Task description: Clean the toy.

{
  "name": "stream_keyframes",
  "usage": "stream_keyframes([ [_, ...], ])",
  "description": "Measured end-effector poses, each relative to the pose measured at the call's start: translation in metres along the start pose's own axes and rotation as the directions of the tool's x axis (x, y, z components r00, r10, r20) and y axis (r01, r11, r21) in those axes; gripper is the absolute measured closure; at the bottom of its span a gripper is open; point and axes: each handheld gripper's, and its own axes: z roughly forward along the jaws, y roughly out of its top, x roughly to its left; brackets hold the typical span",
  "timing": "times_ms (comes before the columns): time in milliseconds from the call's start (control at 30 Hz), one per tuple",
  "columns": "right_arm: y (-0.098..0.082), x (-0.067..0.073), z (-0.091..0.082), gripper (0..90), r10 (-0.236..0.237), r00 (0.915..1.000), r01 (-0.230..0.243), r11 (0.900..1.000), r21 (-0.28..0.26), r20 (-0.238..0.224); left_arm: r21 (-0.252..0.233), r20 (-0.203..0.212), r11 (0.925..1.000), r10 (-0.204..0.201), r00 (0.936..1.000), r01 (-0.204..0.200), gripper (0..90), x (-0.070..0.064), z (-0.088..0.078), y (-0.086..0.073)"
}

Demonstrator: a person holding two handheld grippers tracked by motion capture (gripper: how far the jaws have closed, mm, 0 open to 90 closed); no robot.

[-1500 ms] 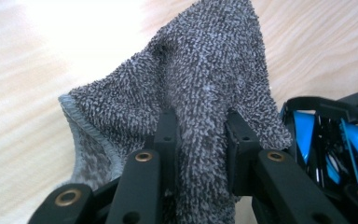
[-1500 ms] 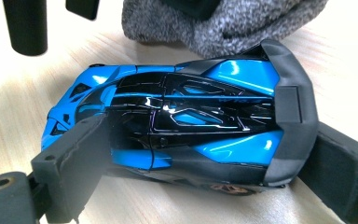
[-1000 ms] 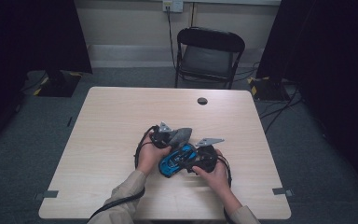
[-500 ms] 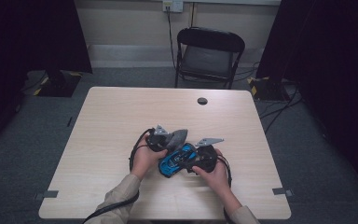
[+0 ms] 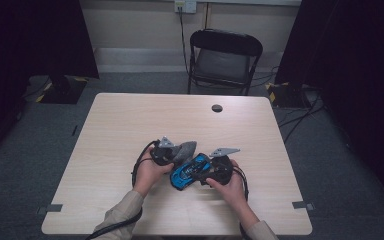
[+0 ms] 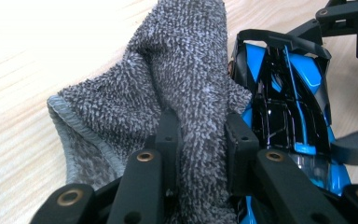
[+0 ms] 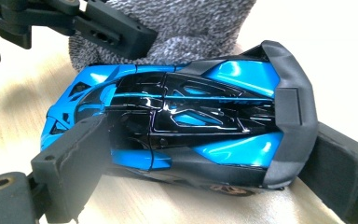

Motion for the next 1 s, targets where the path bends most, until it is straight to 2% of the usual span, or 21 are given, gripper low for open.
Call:
stream_keyframes([
  [400,0.000,0.001,0.001,7.1,-0.004,1.0000,0.004,1.000,0.002,-0.002,0.019,0.002,0.9997,-0.014,0.9999,0.014,71.7,0.004,-0.015,-0.010],
  [733,0.001,0.003,0.001,7.1,-0.007,1.0000,0.007,1.000,0.004,-0.005,0.009,0.001,0.9996,-0.025,0.9997,0.025,71.6,0.005,-0.024,-0.018],
  [1000,0.001,0.004,0.002,7.1,-0.012,0.9999,0.012,1.000,0.008,-0.006,0.015,-0.001,0.9997,-0.019,0.9998,0.019,71.5,0.006,-0.031,-0.024],
])
